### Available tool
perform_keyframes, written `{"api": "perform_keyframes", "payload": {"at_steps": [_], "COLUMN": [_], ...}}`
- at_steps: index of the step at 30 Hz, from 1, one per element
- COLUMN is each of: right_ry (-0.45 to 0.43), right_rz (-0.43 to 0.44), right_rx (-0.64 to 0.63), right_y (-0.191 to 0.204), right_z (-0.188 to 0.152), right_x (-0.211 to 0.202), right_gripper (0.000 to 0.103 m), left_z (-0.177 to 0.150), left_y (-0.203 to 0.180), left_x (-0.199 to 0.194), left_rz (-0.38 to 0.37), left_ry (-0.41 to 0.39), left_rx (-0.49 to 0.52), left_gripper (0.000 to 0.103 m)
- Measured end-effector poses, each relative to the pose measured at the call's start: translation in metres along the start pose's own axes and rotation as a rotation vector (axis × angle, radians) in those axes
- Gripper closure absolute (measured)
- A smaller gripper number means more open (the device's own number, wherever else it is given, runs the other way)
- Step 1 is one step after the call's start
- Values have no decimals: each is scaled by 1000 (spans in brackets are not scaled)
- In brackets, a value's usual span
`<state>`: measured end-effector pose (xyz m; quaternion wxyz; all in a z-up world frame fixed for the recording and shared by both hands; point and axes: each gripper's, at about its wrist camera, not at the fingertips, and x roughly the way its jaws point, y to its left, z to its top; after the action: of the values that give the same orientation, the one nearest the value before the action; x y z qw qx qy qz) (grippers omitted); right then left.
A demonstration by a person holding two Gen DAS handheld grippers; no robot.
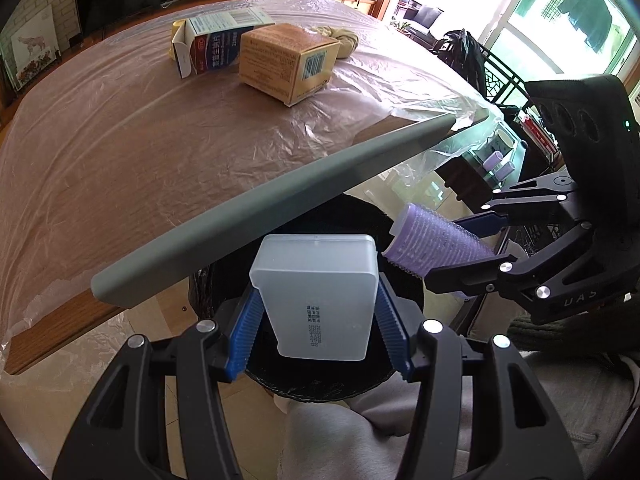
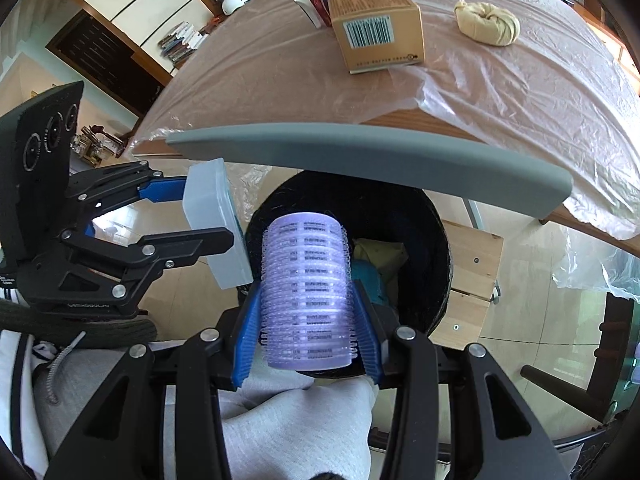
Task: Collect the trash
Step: 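Carry the lavender roller and white case over the black bin with both tools, then open both tools to drop the roller and white case into the bin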
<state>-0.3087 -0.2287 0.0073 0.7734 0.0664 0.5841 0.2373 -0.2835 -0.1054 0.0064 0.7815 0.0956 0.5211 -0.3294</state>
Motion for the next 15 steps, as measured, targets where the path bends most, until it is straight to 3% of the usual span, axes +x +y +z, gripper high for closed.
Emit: {"api": "perform_keyframes", "payload": {"at_steps": [15], "right_ry": [36], "right_rz": [-56], "right_rx": [-2], "right_y": [-2], "right_z": [7], "right_x": [26], "right_gripper": [61], "left_z": [-6], "left_y": [1], "left_x": [21], "left_rz": [27], "left_ry": [36], "left_rx": [10], "left_gripper": [48]}}
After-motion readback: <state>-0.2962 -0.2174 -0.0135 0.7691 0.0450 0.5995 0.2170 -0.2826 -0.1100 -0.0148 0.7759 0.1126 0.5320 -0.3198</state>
